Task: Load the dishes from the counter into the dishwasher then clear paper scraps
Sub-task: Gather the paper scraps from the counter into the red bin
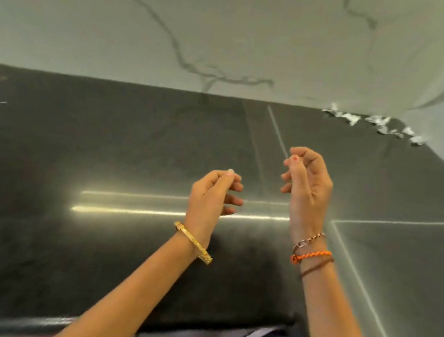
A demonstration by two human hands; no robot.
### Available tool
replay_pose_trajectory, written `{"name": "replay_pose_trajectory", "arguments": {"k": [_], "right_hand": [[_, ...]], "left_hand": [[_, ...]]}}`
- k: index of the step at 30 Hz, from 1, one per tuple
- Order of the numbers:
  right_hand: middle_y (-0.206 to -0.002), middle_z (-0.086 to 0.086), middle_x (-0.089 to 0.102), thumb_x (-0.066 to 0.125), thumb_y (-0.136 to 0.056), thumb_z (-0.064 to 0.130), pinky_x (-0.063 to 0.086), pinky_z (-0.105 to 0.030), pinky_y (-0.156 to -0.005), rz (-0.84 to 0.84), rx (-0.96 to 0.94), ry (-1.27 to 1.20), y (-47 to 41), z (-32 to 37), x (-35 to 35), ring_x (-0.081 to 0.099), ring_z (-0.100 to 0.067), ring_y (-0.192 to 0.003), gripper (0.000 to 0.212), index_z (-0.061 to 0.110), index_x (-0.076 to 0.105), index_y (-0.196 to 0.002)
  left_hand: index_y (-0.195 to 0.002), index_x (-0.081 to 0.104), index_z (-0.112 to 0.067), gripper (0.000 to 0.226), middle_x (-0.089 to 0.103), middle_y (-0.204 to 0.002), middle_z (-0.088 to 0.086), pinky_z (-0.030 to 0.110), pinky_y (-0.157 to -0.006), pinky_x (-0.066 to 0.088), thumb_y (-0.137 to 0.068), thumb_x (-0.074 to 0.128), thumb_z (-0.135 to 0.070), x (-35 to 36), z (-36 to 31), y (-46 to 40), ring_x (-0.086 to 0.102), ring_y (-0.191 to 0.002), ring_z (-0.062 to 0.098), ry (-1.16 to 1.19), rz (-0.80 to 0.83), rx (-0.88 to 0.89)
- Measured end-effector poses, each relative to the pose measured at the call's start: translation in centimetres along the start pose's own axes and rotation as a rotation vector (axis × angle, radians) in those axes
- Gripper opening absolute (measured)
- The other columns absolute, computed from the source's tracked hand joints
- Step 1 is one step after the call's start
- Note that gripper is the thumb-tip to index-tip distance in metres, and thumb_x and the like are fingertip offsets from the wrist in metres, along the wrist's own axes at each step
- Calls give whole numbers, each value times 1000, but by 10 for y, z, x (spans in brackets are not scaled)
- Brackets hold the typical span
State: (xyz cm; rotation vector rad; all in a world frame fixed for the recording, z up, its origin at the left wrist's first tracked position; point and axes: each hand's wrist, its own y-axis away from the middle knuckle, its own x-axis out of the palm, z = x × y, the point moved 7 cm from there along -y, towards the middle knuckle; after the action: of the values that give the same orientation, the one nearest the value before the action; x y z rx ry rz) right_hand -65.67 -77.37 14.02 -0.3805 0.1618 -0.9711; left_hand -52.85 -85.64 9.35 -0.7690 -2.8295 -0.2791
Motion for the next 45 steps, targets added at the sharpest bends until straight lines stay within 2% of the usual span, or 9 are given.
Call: {"name": "replay_pose_trajectory", "arguments": {"k": [4,14,20,24,32,34,38,42,45], "right_hand": [[-77,5,57,54,-71,45,42,-23,-68,-115,93,74,-73,-37,-75,52,-2,-72,18,31,60,-82],[-94,8,51,41,-96,22,46,-33,-87,-419,380,-193,-161,-141,-210,49,0,-90,17,29,57,-96],[-95,12,51,49,-93,16,48,-28,-86,-366,411,-224,-246,-194,-210,52,1,-89,14,19,55,-106],[-93,5,47,56,-89,11,50,-29,-85,-264,379,-136,-324,-231,-199,53,-3,-86,19,19,55,-106],[-132,-5,50,63,-85,25,31,-30,-105,18,98,778,-428,-258,-160,42,-19,-125,46,19,50,-129],[-132,-8,53,55,-89,28,33,-33,-105,164,60,1032,-431,-266,-145,44,-26,-125,40,18,53,-128],[-115,-13,64,53,-89,13,47,-34,-91,65,13,1308,-426,-262,-146,56,-32,-109,26,15,66,-111],[-99,-15,70,63,-82,0,47,-14,-81,-242,-79,777,-416,-238,-158,67,-9,-86,20,3,71,-100],[-92,-6,66,60,-83,-3,48,-9,-74,-169,-8,101,-405,-228,-140,61,8,-73,20,1,66,-101]], "left_hand": [[-76,59,-16,22,60,-75,-1,16,-47,43,-95,47,-19,79,20,-56,57,-61,12,57,-19,-120],[-75,56,-10,23,56,-74,4,20,-57,46,-95,46,-15,264,87,-202,54,-67,14,163,67,-296],[-75,52,-10,25,53,-75,5,20,-65,47,-97,42,-16,330,100,-302,57,-73,16,343,67,-315],[-74,53,-11,25,47,-67,2,14,-46,38,-95,43,-19,345,103,-355,45,-57,10,485,37,-329],[-82,55,-15,23,53,-75,-2,19,-63,42,-97,40,-23,345,99,-391,55,-70,12,708,39,-264],[-84,55,-15,23,55,-80,-2,21,-70,44,-97,38,-23,344,98,-394,58,-80,14,725,44,-263],[-98,58,-10,26,57,-90,0,26,-89,40,-99,35,-23,345,94,-393,56,-98,18,700,52,-257],[-123,51,-4,36,55,-112,6,29,-99,35,-100,33,-24,354,98,-388,50,-118,21,683,142,-304],[-121,53,-7,40,54,-123,11,33,-104,34,-100,31,-33,364,101,-382,47,-124,25,696,283,-418]]}}
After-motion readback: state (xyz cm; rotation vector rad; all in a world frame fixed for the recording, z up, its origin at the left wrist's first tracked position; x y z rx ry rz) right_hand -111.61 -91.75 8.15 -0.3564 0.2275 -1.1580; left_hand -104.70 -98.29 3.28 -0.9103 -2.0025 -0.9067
